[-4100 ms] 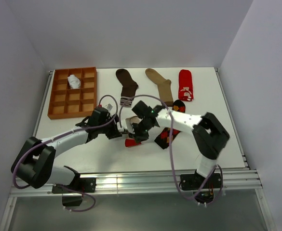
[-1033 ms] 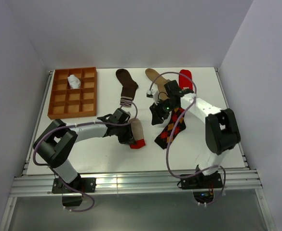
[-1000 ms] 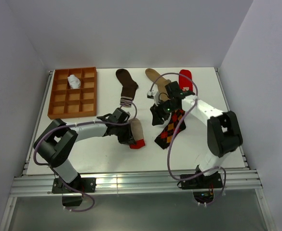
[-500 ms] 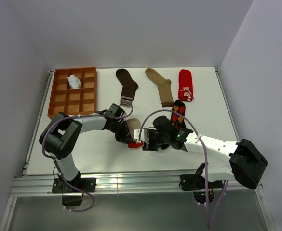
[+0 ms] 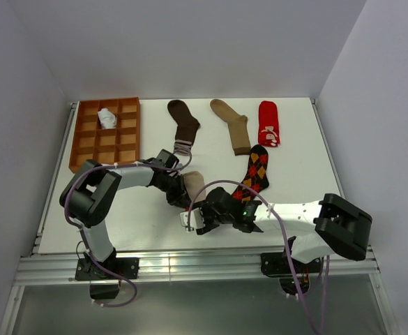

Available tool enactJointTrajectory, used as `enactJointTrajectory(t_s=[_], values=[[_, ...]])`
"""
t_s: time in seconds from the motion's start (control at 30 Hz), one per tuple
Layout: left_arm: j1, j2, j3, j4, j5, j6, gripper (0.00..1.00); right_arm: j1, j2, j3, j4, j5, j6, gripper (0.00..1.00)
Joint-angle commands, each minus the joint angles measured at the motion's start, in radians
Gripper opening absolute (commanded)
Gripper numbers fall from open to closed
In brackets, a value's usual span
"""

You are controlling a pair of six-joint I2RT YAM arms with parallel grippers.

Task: Roll the socks
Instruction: Roll the sock at the center of the board.

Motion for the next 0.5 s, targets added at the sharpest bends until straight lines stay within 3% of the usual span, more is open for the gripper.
enactJointTrajectory(t_s=[0.0, 0.33, 0.43, 0.47], values=[[0.006, 0.046, -0.013, -0.063, -0.132, 0.073, 0.00, 0.008, 0.041, 0.003, 0.098, 0.076, -0.033, 0.60], [0.006, 0.057, -0.009, -0.058, -0.106, 0.092, 0.00, 0.005, 0.156, 0.029, 0.135, 0.119, -0.056, 0.52], [0.006, 0.049, -0.015, -0.046, -0.097, 0.094, 0.02, 0.003, 0.167, 0.035, 0.139, 0.118, -0.044, 0.40], [0.006, 0.046, -0.016, -0.043, -0.096, 0.092, 0.06, 0.002, 0.171, 0.040, 0.138, 0.116, -0.036, 0.30]])
